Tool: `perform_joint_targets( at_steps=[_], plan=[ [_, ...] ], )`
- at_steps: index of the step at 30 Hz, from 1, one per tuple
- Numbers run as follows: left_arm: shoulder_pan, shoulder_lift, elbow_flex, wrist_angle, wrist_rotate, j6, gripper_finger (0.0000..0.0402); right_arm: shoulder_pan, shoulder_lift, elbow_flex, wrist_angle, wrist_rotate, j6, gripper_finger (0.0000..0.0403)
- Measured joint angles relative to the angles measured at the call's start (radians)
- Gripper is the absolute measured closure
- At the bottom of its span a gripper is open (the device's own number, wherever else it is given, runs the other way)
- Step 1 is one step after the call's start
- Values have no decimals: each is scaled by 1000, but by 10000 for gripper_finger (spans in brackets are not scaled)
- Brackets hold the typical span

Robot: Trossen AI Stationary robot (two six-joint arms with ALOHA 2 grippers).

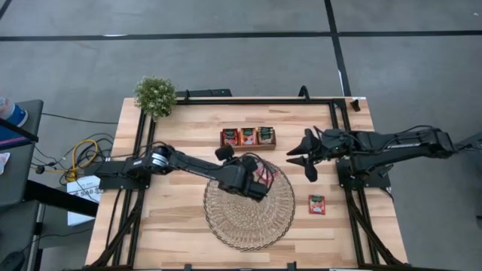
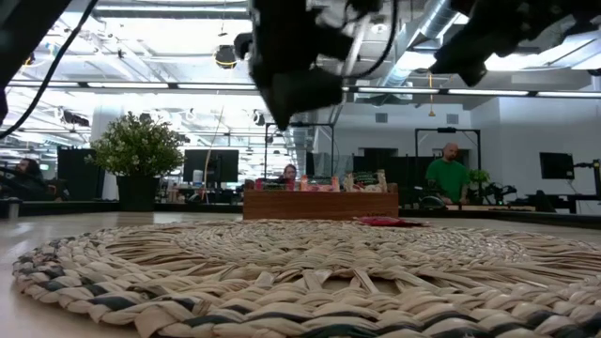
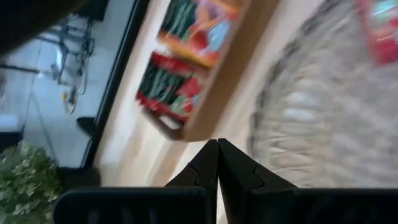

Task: Pick & Place Tea
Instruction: Put the red tea bag into the wooden organizer

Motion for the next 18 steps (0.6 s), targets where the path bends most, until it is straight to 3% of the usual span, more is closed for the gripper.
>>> perform_joint_targets(
  at_steps=[6,18],
  plan=[
    [70,-139,-249,22,31,-75,401,0,109,-1,-2,0,-86,290],
    [80,-699,-780,302,50,-155,401,0,422,50,6,-7,-84,290]
  ],
)
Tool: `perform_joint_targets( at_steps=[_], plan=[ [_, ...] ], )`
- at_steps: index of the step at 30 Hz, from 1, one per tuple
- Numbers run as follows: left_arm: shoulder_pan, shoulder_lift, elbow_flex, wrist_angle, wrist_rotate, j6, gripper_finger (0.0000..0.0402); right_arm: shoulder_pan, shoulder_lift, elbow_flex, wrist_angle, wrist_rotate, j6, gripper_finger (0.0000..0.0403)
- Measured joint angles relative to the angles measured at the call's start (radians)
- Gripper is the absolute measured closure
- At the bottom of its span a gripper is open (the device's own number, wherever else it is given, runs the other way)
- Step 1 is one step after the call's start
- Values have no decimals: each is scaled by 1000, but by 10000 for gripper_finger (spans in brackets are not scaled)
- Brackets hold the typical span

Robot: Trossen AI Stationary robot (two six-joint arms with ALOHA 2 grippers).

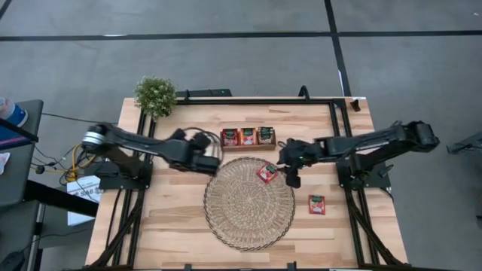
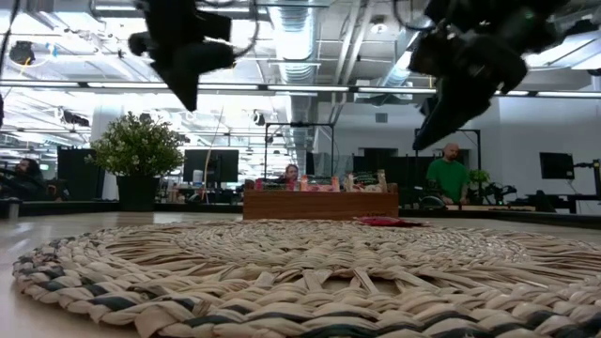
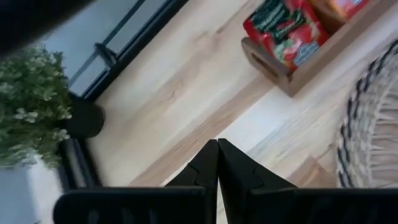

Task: Pick & Place Tea
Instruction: Put the red tea bag into the wooden organizer

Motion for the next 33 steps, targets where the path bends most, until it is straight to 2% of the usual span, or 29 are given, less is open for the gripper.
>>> perform_joint_targets(
  at_steps=[6,15,20,25,33],
  plan=[
    [0,-227,-174,61,1,29,401,-9,173,133,-12,0,43,269],
    [0,-457,-319,126,-9,77,401,-60,414,342,-286,0,73,159],
    [0,-507,-334,172,-16,126,401,-60,497,368,-348,-7,171,139],
    [1,-517,-333,200,-45,201,401,-60,544,370,-335,-7,259,138],
    [1,-517,-333,233,-53,229,401,-66,600,374,-331,-12,334,138]
  ],
)
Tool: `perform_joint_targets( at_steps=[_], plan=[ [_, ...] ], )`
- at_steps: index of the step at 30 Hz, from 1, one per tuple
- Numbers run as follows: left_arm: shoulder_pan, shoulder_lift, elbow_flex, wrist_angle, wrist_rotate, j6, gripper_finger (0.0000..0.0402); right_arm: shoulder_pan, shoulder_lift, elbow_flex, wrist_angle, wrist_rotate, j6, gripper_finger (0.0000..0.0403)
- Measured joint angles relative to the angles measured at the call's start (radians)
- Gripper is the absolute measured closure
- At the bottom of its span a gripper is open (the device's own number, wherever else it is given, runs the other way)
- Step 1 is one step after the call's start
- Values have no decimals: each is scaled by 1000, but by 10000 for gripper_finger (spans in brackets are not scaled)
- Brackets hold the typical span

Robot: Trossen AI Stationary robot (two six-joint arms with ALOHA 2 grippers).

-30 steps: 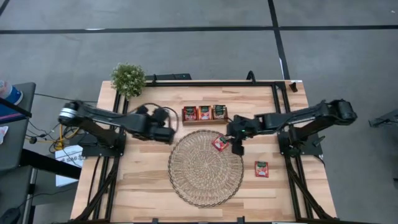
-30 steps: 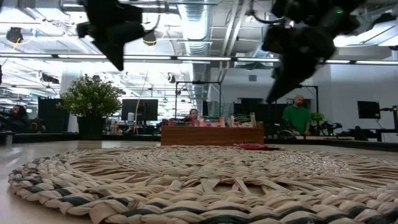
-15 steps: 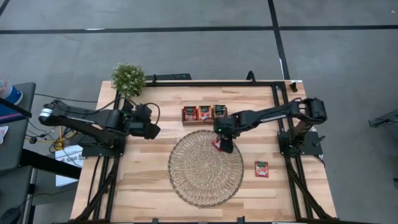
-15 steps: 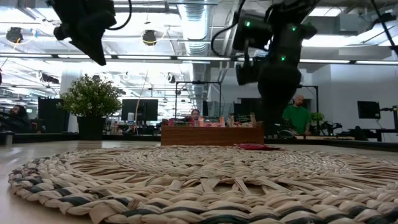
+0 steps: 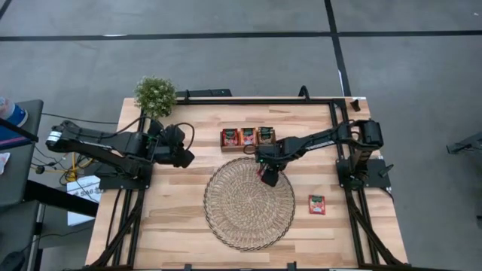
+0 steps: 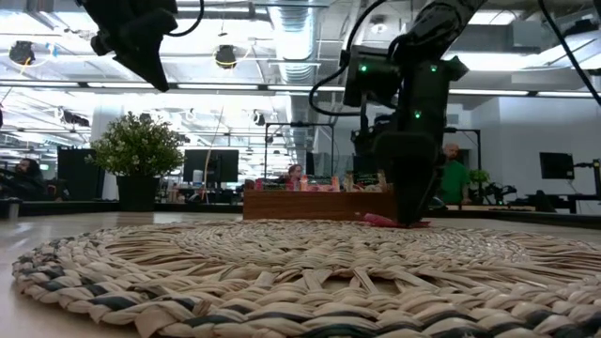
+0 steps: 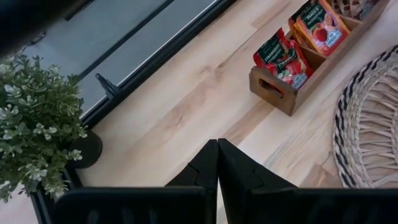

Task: Pick & Place Tea
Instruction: Put the red tea bag into the wooden organizer

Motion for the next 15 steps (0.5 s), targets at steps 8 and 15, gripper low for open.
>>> perform_joint_targets(
  at_steps=[8,15],
  plan=[
    [0,0,0,17,4,7,401,0,8,0,-4,-8,12,181],
    [0,0,0,18,4,8,401,2,-18,-6,-10,-18,12,259]
  ],
)
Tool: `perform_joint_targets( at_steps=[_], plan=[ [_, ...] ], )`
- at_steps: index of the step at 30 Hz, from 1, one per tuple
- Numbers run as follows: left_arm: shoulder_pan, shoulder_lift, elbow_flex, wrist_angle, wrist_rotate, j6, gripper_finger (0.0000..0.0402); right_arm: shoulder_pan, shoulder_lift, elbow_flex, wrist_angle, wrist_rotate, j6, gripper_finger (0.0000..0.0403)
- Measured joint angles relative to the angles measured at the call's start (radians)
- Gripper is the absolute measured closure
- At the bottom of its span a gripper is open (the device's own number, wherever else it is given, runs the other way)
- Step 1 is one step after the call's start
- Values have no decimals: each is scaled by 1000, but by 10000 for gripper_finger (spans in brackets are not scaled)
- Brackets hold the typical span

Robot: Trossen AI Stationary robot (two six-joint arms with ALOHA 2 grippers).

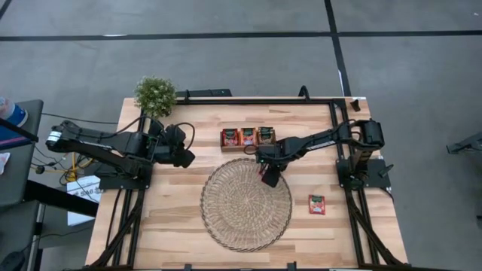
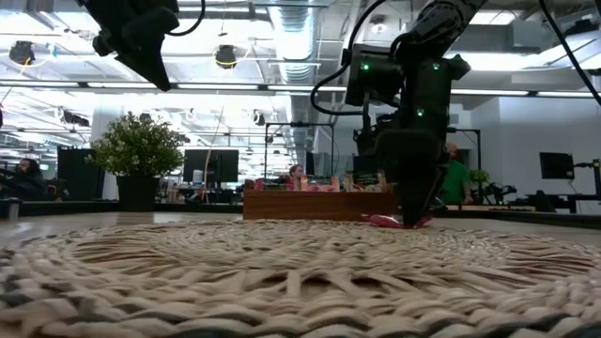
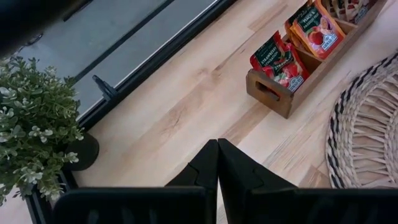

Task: Pick & Place Tea
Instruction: Put the red tea bag into the wooden organizer

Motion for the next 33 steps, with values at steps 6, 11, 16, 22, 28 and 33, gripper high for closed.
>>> perform_joint_targets(
  at_steps=[6,11,16,22,28,33],
  plan=[
    [0,0,0,0,-1,0,401,0,-2,0,-6,3,-7,319],
    [0,0,0,0,-5,0,401,0,-3,1,-16,5,-25,353],
    [0,0,0,0,-9,0,401,0,-5,13,-43,3,-36,388],
    [0,0,0,1,-28,0,401,1,-26,79,-125,28,-88,398],
    [0,0,0,25,-24,0,401,21,-43,157,-165,42,-138,400],
    [0,1,0,86,20,49,401,57,-67,240,-185,149,-231,401]
  ],
)
